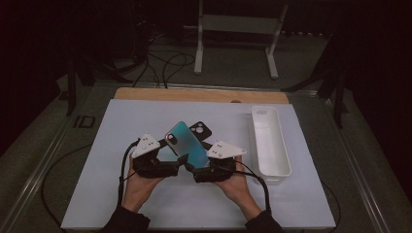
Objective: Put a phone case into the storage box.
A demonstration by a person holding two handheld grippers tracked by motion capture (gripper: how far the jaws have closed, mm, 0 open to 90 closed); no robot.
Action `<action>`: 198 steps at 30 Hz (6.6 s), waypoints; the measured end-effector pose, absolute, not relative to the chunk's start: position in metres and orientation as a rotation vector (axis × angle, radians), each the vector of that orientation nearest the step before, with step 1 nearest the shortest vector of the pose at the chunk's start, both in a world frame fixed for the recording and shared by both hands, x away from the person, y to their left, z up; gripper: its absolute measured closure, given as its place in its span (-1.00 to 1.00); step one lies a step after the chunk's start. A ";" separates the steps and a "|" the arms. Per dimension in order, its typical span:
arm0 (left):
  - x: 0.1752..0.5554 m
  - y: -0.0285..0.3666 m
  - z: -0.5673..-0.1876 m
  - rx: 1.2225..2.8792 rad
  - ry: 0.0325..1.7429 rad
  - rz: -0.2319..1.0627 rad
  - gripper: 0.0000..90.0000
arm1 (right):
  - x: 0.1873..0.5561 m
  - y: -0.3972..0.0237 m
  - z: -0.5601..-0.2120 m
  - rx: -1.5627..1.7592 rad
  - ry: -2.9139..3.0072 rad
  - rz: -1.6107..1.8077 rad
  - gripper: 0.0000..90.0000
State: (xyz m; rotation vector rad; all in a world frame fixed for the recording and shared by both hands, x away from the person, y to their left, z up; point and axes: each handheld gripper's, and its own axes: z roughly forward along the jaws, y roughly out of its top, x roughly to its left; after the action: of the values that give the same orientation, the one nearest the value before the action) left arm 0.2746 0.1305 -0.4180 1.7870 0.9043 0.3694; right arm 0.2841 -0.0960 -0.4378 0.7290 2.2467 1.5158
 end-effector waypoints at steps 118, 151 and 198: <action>0.266 0.089 -0.434 1.782 0.822 0.371 0.81 | 0.308 -0.102 -0.403 0.980 2.206 1.675 -0.70; 0.265 0.092 -0.437 1.789 0.826 0.361 0.23 | 0.307 -0.106 -0.405 1.033 2.190 1.692 -0.62; 0.242 0.222 -0.471 1.743 1.034 0.589 -1.00 | 0.312 -0.122 -0.397 1.024 2.160 1.609 -0.62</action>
State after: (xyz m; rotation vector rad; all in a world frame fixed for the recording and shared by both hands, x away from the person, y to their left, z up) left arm 0.2419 0.2219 -0.4706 1.7426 1.0341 0.5889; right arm 0.3124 -0.1221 -0.3970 1.0237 2.1603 1.6090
